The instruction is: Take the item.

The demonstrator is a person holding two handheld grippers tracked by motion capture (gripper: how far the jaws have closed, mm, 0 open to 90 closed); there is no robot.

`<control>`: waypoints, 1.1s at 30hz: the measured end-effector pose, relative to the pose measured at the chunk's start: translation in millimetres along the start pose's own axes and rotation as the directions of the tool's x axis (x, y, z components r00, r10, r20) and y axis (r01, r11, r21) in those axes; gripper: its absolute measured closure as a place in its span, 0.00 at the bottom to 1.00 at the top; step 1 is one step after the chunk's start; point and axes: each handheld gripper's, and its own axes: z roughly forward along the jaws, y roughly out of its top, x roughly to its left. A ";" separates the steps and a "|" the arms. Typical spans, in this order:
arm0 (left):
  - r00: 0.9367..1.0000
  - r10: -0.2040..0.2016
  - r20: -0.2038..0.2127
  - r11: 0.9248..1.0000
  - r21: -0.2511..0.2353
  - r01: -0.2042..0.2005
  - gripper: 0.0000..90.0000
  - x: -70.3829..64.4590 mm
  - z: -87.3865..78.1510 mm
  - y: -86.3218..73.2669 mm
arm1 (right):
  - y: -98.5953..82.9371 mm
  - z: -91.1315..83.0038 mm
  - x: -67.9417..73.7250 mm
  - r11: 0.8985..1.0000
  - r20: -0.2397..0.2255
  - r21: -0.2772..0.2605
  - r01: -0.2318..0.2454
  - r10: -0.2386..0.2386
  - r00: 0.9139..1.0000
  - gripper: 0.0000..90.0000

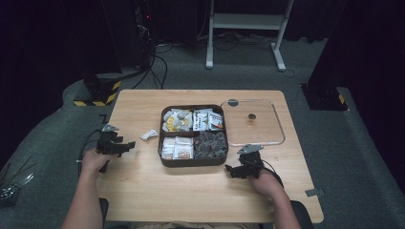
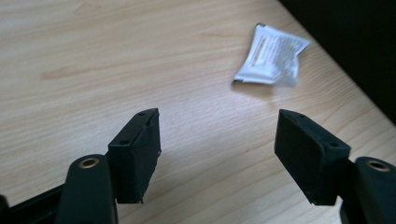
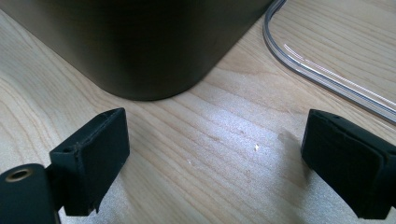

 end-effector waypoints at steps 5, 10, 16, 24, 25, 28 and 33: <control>1.000 0.001 -0.022 1.000 0.004 -0.001 0.35 7.2 1.8 -6.5 | 0.1 0.1 -0.1 1.000 0.000 -0.001 0.000 0.000 1.000 0.09; 0.999 0.011 -0.038 1.000 0.013 -0.010 0.33 11.0 5.3 -10.5 | 0.0 0.3 -0.1 1.000 0.001 -0.002 0.003 -0.003 1.000 0.09; 0.999 0.002 -0.041 1.000 -0.023 -0.002 0.28 11.4 8.0 -13.5 | 0.0 0.3 -0.1 1.000 0.001 -0.002 0.002 -0.002 1.000 0.09; 0.998 0.002 -0.060 0.998 -0.057 -0.006 0.18 7.8 12.3 -16.5 | 0.0 0.3 -0.1 1.000 0.001 -0.002 0.002 -0.002 1.000 0.09; 0.998 0.003 -0.061 0.998 -0.059 -0.007 0.18 7.8 12.5 -16.8 | 0.0 0.3 -0.1 1.000 0.001 -0.002 0.002 -0.002 1.000 0.09; 0.997 0.004 -0.075 0.997 -0.078 -0.010 0.17 6.0 14.6 -18.8 | 0.0 0.3 -0.1 1.000 0.001 -0.003 0.003 -0.003 1.000 0.09; 0.993 0.003 -0.115 0.998 -0.068 -0.011 0.16 1.0 16.9 -17.6 | 0.2 0.2 -0.4 1.000 0.000 -0.001 0.004 -0.004 1.000 0.09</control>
